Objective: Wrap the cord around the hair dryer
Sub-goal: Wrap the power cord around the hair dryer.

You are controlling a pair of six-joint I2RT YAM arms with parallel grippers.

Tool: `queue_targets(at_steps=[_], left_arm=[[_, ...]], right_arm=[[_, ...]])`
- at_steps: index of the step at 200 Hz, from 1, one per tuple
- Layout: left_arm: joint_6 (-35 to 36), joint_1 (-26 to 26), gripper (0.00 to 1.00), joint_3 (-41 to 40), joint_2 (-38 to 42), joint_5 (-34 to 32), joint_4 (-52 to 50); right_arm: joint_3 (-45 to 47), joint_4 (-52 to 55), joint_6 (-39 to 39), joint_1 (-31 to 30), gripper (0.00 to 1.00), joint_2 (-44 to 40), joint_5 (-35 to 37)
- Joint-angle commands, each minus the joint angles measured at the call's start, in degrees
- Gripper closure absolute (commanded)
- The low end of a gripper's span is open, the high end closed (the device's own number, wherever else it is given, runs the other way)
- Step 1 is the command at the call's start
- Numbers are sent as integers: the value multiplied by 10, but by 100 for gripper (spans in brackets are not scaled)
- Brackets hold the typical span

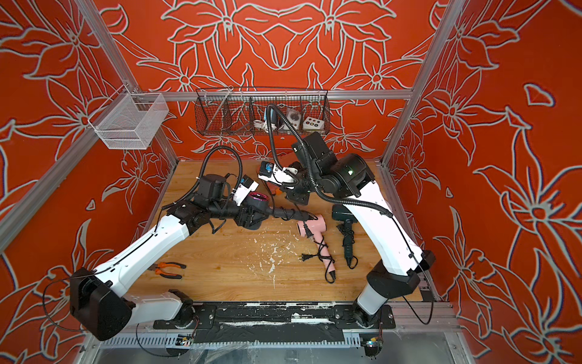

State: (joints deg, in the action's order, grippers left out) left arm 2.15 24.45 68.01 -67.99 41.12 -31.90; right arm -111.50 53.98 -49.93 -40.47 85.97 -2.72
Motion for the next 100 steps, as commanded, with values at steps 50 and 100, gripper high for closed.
queue_targets(at_steps=[50, 100], left_arm=[[-144, -11, 100, -21, 90, 219, 322], [-301, -72, 100, -37, 75, 240, 519]], right_arm=[[104, -140, 176, 147, 100, -5, -384], [202, -334, 392, 226, 100, 6, -546]])
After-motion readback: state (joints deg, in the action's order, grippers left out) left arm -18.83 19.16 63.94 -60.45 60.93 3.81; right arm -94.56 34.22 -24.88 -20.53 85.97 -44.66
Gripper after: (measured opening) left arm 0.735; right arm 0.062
